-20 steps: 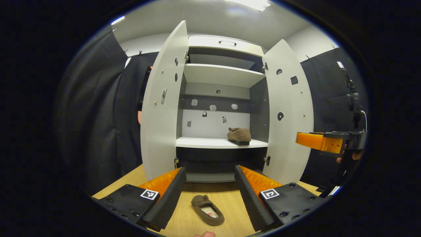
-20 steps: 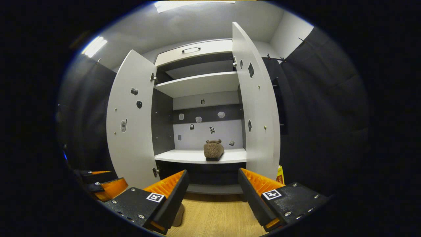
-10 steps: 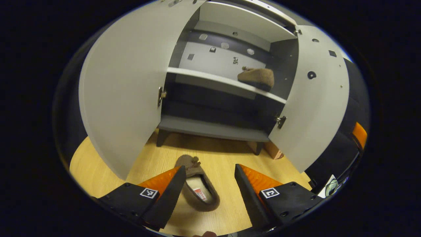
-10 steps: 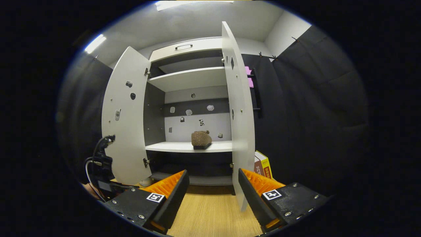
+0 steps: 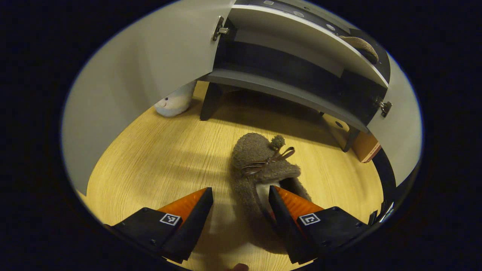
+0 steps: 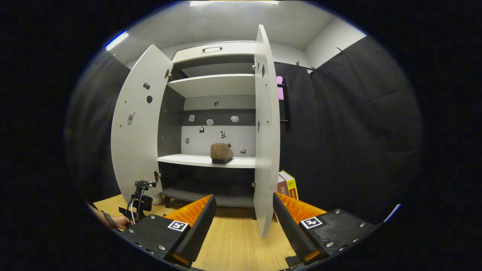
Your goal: Grab one shoe with the right hand and put it into the shoe cabinet, grab the other shoe with the left hand and put it into the shoe cabinet; then close the right door with the right hand and the left door with the left hand.
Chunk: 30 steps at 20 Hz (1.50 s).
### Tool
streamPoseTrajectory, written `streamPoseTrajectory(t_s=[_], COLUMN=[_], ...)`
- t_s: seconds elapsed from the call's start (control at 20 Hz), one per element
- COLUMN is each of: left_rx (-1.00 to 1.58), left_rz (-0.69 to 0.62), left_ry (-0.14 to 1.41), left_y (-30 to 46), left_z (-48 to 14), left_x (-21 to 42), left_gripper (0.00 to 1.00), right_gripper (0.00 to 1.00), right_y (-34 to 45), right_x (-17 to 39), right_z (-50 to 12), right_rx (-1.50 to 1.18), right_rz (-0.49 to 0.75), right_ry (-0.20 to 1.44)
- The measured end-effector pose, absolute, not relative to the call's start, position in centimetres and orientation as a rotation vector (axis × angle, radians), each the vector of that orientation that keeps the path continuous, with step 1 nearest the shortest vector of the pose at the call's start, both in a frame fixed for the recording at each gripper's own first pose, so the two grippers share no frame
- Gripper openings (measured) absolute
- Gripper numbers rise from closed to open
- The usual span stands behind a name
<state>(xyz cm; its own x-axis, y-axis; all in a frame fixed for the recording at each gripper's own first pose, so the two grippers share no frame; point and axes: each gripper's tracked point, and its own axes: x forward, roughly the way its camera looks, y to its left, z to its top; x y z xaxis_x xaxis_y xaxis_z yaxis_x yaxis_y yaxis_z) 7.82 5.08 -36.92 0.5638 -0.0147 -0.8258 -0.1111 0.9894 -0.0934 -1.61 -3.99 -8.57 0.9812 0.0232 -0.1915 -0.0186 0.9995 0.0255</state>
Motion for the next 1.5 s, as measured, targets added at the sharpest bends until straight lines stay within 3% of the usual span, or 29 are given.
streamPoseTrajectory(t_s=[0.2, 0.25, 0.3, 0.45, 0.6, 0.65, 1.1, 1.5], left_rx=[-0.104, -0.103, -0.117, -0.119, -0.090, -0.076, -0.070, -0.110], left_rz=[0.049, 0.039, 0.013, 0.019, 0.093, 0.106, 0.041, -0.035], left_ry=[0.923, 0.918, 0.912, 0.880, 0.856, 0.836, 0.665, 0.424], left_y=[6.5, 5.9, 4.7, 5.3, 6.8, 6.9, 2.7, -1.8], left_z=[-34.0, -38.3, -34.8, -34.1, -33.5, -32.7, -16.3, 2.4], left_x=[11.9, 8.7, 11.9, 12.8, 13.1, 12.7, 11.1, 21.6], left_gripper=[0.97, 0.96, 0.95, 0.54, 0.32, 0.16, 0.13, 0.13], right_gripper=[0.92, 0.92, 0.92, 0.92, 0.92, 0.93, 0.92, 0.93], right_y=[-4.2, -4.4, -4.4, -4.3, -4.0, -4.0, -2.4, -1.4], right_x=[-1.6, -1.7, -1.7, -1.6, -1.5, -1.5, -0.8, -1.1], right_z=[-9.0, -9.1, -9.3, -9.3, -9.3, -9.4, -9.0, -8.9], right_rx=[0.027, 0.022, 0.018, 0.028, 0.028, 0.020, 0.033, 0.039], right_rz=[0.010, 0.005, 0.003, 0.006, 0.014, 0.013, 0.040, 0.061], right_ry=[0.211, 0.215, 0.219, 0.218, 0.214, 0.216, 0.182, 0.173])
